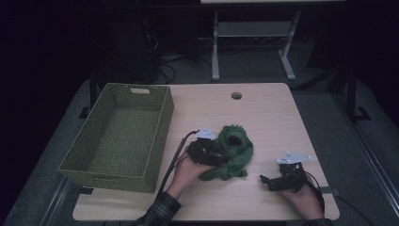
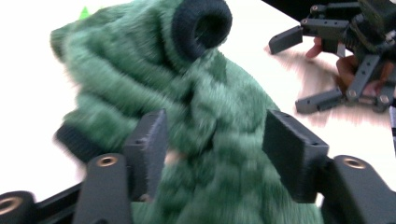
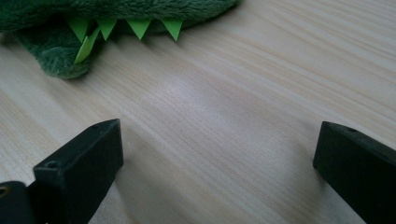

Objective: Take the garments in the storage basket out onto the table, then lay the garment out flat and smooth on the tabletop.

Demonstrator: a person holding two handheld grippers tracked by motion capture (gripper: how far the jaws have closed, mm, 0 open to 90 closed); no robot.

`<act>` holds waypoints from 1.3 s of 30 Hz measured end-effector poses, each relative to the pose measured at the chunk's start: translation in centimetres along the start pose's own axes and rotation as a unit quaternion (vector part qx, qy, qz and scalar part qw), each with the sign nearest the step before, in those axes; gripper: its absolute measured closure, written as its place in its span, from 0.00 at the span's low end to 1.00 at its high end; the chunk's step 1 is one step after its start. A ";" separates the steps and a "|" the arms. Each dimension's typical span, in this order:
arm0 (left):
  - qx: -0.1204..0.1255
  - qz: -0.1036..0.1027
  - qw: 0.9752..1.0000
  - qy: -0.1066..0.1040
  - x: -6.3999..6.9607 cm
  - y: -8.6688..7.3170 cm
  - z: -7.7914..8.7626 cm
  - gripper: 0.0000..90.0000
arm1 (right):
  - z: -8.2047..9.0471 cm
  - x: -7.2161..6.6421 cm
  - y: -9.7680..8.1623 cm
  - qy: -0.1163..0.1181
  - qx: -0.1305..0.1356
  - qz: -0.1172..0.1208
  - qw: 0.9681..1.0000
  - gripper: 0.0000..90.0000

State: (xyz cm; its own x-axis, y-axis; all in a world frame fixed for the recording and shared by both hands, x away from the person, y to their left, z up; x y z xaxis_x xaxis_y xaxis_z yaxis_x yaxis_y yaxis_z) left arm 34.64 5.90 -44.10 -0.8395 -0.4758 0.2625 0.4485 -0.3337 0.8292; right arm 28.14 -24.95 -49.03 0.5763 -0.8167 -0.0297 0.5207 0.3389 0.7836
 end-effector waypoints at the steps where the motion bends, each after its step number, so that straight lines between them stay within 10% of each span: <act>1: 0.001 -0.002 1.000 0.003 -0.1 -0.2 0.5 0.39 | 0.0 0.0 0.0 0.000 0.000 0.000 1.000 0.01; 21: 0.001 -0.049 0.998 0.028 1.6 -5.6 5.6 0.14 | 0.7 -0.5 1.8 0.009 0.010 0.001 1.000 0.07; 39: -0.043 -0.087 0.994 0.057 1.8 -8.8 5.2 0.14 | 0.8 -3.6 7.1 0.099 0.052 0.021 0.994 0.30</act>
State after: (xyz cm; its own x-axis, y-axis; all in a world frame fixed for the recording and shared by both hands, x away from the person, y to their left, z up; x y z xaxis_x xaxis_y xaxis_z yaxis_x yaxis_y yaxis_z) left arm 27.54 12.21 -48.37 -0.8688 -0.4917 0.0582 0.3288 -0.4851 0.8103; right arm 29.22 -19.96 -42.87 0.7144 -0.6913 -0.1085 0.4317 0.3133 0.8459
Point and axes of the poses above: each handheld gripper's, and its own axes: z roughly backward along the jaws, y roughly out of its top, x roughly to its right, the point moved 1 cm from there along -z, roughly forward along the jaws, and after that the axes turned 7 degrees about x, right-handed, at the moved point
